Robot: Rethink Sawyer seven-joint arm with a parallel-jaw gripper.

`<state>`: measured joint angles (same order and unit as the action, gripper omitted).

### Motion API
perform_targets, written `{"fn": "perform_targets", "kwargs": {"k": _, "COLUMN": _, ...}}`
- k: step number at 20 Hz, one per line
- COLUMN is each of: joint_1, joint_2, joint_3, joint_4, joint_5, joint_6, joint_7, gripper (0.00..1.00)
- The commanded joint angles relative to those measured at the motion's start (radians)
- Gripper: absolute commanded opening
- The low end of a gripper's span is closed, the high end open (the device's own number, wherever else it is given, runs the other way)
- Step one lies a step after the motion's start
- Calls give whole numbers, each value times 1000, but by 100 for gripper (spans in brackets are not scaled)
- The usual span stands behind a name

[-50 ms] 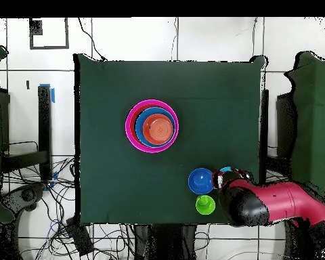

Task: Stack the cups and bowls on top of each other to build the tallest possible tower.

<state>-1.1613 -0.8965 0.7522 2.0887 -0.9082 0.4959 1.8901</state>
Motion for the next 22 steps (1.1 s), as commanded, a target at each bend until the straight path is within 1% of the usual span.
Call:
{"fn": "perform_targets", "kwargs": {"k": 1, "joint_1": 87, "joint_2": 63, "joint_3": -103, "joint_4": 42, "joint_5": -129, "joint_6": -58, "joint_7": 30, "gripper": 100}}
{"fn": "perform_targets", "kwargs": {"k": 3, "joint_1": 105, "joint_2": 66, "joint_3": -133, "joint_4": 42, "joint_5": -156, "joint_6": -86, "joint_7": 62, "gripper": 100}}
{"fn": "perform_targets", "kwargs": {"k": 5, "joint_1": 104, "joint_2": 68, "joint_3": -154, "joint_4": 48, "joint_5": -145, "joint_6": -81, "joint_7": 68, "gripper": 100}}
{"fn": "perform_targets", "kwargs": {"k": 8, "joint_1": 138, "joint_2": 32, "joint_3": -209, "joint_4": 51, "joint_5": -180, "joint_6": -111, "joint_7": 112, "gripper": 100}}
{"fn": "perform_targets", "kwargs": {"k": 11, "joint_1": 188, "joint_2": -20, "joint_3": -272, "joint_4": 50, "joint_5": -216, "joint_6": -134, "joint_7": 156, "gripper": 100}}
{"fn": "perform_targets", "kwargs": {"k": 12, "joint_1": 192, "joint_2": -22, "joint_3": -281, "joint_4": 47, "joint_5": -210, "joint_6": -131, "joint_7": 155, "gripper": 100}}
{"fn": "perform_targets", "kwargs": {"k": 13, "joint_1": 210, "joint_2": -23, "joint_3": -306, "joint_4": 40, "joint_5": -226, "joint_6": -148, "joint_7": 168, "gripper": 100}}
{"fn": "perform_targets", "kwargs": {"k": 17, "joint_1": 265, "joint_2": -8, "joint_3": -375, "joint_4": 15, "joint_5": -249, "joint_6": -183, "joint_7": 195, "gripper": 100}}
{"fn": "perform_targets", "kwargs": {"k": 19, "joint_1": 290, "joint_2": -12, "joint_3": -400, "joint_4": 6, "joint_5": -240, "joint_6": -186, "joint_7": 196, "gripper": 100}}
{"fn": "perform_targets", "kwargs": {"k": 21, "joint_1": 300, "joint_2": -13, "joint_3": -411, "joint_4": 8, "joint_5": -208, "joint_6": -186, "joint_7": 186, "gripper": 100}}
{"fn": "perform_targets", "kwargs": {"k": 22, "joint_1": 282, "joint_2": 5, "joint_3": -394, "joint_4": 16, "joint_5": -168, "joint_6": -180, "joint_7": 161, "gripper": 100}}
